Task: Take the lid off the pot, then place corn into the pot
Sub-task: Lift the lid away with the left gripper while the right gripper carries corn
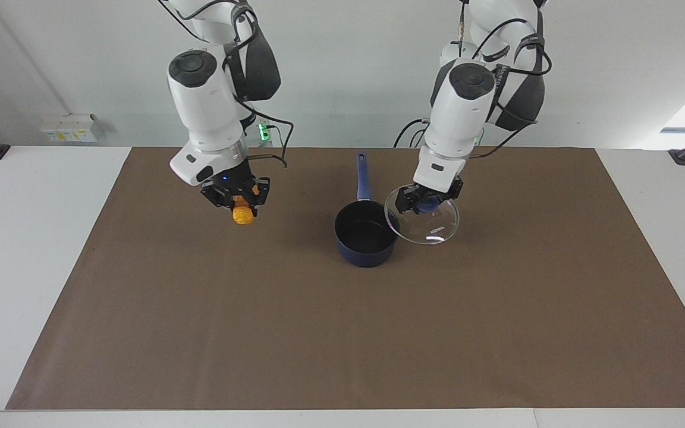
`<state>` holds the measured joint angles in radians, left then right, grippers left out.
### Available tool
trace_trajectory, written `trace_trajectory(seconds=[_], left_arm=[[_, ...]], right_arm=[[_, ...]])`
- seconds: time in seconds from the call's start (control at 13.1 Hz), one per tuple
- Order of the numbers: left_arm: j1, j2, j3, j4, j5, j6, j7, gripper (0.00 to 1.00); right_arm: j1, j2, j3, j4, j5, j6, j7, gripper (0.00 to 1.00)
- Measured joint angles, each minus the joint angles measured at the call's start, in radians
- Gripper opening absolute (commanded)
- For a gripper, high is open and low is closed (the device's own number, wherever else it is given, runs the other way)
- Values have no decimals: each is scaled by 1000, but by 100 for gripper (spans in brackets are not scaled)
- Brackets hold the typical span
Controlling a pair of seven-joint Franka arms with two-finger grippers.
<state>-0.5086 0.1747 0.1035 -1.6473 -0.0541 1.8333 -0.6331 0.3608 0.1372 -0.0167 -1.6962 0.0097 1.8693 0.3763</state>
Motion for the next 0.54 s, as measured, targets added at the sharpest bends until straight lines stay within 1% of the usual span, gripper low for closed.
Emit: trace_trajectory(seconds=[0.08, 0.23, 0.38, 0.54], left_arm=[[33, -3, 1, 0, 0, -13, 48, 0], [86, -6, 1, 0, 0, -48, 118, 0], [135, -6, 2, -1, 0, -77, 165, 0], [196, -8, 2, -10, 0, -95, 220, 0]], right_arm=[[51, 20, 1, 21, 0, 2, 77, 0], [117, 76, 3, 81, 0, 3, 186, 0], [166, 145, 5, 143, 0, 15, 264, 0], [204, 212, 5, 186, 0, 53, 303, 0]])
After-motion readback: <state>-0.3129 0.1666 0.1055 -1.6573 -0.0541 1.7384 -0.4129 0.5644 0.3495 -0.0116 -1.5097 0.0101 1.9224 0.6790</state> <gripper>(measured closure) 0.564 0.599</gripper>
